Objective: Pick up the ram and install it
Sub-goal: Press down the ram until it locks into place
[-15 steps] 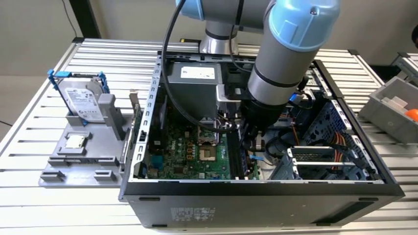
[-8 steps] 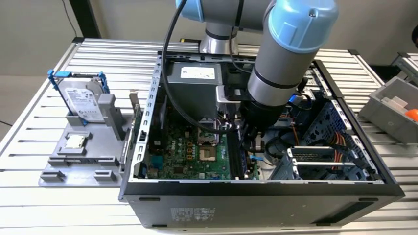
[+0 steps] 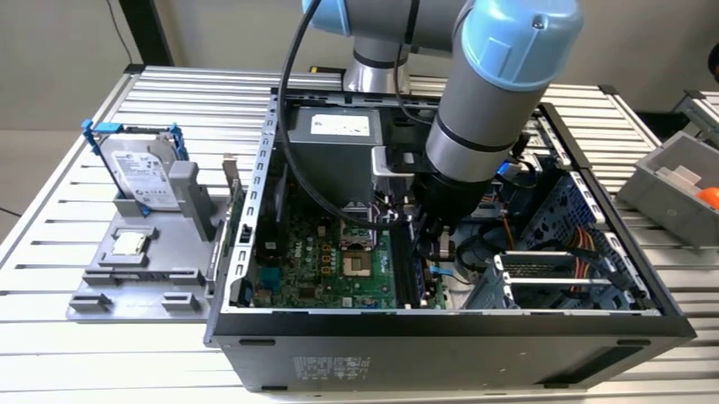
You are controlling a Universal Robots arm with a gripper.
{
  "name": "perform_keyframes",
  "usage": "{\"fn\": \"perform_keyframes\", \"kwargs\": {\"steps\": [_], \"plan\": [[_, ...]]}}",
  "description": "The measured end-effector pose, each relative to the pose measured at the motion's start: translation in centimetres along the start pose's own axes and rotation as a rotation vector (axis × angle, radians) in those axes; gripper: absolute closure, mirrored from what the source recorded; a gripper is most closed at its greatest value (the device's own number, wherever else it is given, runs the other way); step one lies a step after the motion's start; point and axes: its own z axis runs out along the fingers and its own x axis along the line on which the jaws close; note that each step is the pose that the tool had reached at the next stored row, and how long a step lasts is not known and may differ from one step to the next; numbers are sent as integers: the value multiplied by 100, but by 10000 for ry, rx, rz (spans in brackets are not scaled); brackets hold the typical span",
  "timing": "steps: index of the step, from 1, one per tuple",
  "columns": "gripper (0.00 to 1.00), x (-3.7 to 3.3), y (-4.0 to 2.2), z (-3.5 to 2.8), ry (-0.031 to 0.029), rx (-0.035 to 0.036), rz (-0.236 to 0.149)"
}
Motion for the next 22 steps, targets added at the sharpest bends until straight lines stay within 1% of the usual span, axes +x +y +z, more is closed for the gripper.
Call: {"fn": "perform_keyframes", "kwargs": {"steps": [1, 2, 7, 14, 18, 22], "plan": [[100, 2, 1, -31, 22, -4, 1], [100, 2, 3, -54, 30, -7, 1], [100, 0, 5, -135, 32, -10, 0], [100, -2, 8, -202, 55, -19, 2], [100, -3, 9, -230, 61, -19, 2], [100, -5, 11, -288, 79, -18, 2]]}}
